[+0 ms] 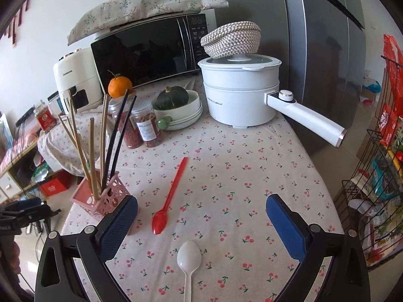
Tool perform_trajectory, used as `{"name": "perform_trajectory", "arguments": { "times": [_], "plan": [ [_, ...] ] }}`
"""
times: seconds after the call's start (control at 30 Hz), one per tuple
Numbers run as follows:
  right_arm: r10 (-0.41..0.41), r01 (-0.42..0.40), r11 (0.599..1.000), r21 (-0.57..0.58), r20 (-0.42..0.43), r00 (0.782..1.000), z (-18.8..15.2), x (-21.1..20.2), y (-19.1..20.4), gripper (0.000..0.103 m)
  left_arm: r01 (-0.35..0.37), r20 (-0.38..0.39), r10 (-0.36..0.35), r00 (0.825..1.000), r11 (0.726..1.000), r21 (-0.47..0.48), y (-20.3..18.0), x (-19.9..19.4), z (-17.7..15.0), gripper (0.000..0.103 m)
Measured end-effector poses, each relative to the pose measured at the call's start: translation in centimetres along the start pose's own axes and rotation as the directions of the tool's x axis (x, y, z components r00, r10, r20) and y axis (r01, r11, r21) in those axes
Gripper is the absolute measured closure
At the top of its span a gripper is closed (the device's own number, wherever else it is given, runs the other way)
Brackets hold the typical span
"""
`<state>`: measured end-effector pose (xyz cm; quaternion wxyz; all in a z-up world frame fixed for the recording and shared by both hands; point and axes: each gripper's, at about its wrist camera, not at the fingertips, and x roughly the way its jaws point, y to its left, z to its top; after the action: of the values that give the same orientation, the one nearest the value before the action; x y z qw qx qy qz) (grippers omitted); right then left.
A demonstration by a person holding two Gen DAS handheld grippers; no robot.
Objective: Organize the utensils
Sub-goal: 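Move the right gripper to the red plastic spoon and grasp its handle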
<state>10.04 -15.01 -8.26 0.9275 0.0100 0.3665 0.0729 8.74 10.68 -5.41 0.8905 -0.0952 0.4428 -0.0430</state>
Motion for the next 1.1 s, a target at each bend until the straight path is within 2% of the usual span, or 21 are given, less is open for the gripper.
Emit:
{"name": "perform_trajectory", "arguments": {
  "times": [0.23, 0.43, 0.57, 0.77, 0.87, 0.9, 0.97, 1.03, 1.07, 1.1],
  "plan": [
    [0.039, -0.038, 0.999, 0.021, -0.080, 0.996, 0.5, 8.4, 0.4, 0.000, -0.041, 0.055, 0.039, 0.998, 0.999, 0.034, 0.5, 0.0, 1.1, 0.001],
    [0.032, -0.041, 0.997, -0.066, -0.141, 0.990, 1.3, 15.1, 2.0, 0.001, -0.010, 0.066, 0.007, 0.998, 0.999, 0.041, 0.3, -0.2, 1.0, 0.001],
    [0.037, -0.050, 0.996, -0.076, -0.173, 0.984, 1.7, 18.6, 2.5, 0.003, 0.009, 0.078, -0.013, 0.997, 0.998, 0.058, -0.2, -0.9, 0.7, 0.001],
    [-0.017, -0.015, 0.990, -0.138, -0.225, 0.974, 1.7, 22.1, 3.7, 0.012, 0.045, 0.104, -0.050, 0.993, 0.998, 0.051, -0.7, -1.8, 0.7, 0.001],
    [-0.039, -0.002, 0.984, -0.178, -0.227, 0.973, 2.0, 21.7, 4.4, 0.015, 0.048, 0.099, -0.055, 0.994, 0.997, 0.064, -1.0, -1.8, 0.6, 0.001],
    [-0.038, -0.004, 0.985, -0.175, -0.234, 0.972, 2.3, 21.5, 4.3, 0.017, 0.053, 0.098, -0.059, 0.993, 0.997, 0.064, -1.0, -1.8, 0.5, 0.001],
    [-0.036, -0.007, 0.984, -0.177, -0.236, 0.971, 2.7, 20.7, 4.2, 0.029, 0.063, 0.093, -0.068, 0.993, 0.996, 0.059, -1.0, -1.7, 0.4, 0.001],
    [-0.033, -0.012, 0.984, -0.179, -0.246, 0.969, 3.0, 19.8, 4.1, 0.052, 0.074, 0.089, -0.079, 0.993, 0.996, 0.056, -1.2, -1.6, 0.2, 0.001],
    [-0.032, -0.014, 0.984, -0.178, -0.253, 0.967, 3.1, 19.4, 4.1, 0.058, 0.079, 0.085, -0.084, 0.993, 0.995, 0.058, -1.3, -1.6, 0.0, 0.001],
    [-0.031, -0.017, 0.984, -0.178, -0.263, 0.964, 3.1, 18.8, 4.0, 0.070, 0.086, 0.079, -0.090, 0.993, 0.995, 0.059, -1.5, -1.5, -0.1, 0.001]
  ]
}}
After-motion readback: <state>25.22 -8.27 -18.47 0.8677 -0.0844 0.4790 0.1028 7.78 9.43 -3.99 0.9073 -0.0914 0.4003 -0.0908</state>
